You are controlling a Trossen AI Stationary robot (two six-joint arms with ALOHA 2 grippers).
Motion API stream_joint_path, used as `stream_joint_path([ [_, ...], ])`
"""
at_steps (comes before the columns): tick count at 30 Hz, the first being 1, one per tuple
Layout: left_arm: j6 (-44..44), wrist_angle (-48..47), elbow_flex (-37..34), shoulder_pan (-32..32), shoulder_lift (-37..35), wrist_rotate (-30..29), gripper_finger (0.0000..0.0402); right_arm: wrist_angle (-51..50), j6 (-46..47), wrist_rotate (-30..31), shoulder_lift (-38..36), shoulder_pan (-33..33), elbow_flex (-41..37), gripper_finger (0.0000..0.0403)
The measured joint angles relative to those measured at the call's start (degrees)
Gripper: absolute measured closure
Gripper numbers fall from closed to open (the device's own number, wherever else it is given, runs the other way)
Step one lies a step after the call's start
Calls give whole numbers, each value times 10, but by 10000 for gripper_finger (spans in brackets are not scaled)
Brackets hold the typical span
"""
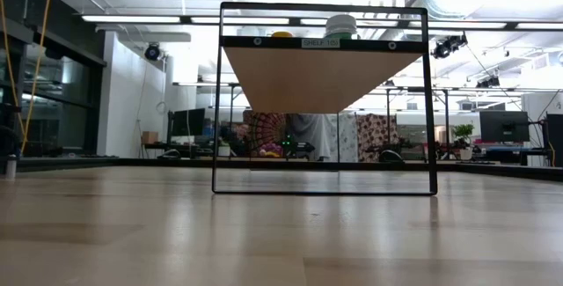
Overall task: Pick and place medicine bottles onto shelf by color
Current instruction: Put the right light green pill bottle on the shelf
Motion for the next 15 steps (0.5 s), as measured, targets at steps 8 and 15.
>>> stream_joint_path([
  [8, 0, 0, 0, 0, 0, 0, 396, -182, 144, -17, 2, 18, 68, 335],
  [15, 0, -1, 0, 0, 0, 0, 396, -470, 342, -71, 27, 143, 145, 208],
])
